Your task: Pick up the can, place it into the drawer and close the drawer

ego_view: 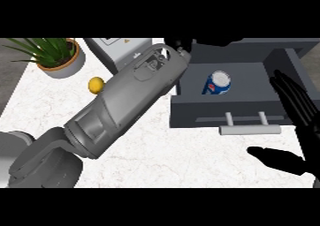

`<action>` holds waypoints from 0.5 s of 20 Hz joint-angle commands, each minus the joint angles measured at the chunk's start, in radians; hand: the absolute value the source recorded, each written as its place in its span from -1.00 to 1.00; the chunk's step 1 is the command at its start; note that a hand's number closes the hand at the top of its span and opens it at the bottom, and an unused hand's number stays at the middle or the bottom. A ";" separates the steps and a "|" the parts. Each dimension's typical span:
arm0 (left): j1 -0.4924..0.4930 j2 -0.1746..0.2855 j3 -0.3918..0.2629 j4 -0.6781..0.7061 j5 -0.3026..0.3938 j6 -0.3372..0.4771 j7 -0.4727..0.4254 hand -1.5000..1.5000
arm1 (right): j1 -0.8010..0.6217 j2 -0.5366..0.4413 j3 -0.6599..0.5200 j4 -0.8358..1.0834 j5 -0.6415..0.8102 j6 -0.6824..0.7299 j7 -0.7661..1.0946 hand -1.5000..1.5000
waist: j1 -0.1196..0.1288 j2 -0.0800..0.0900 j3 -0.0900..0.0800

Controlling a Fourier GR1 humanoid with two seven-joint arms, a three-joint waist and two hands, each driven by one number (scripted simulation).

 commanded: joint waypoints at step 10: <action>0.065 0.118 0.002 -0.148 -0.076 -0.010 0.135 -1.00 | -0.155 0.081 0.036 0.492 0.269 -0.281 -0.057 -1.00 | 0.051 -0.012 0.000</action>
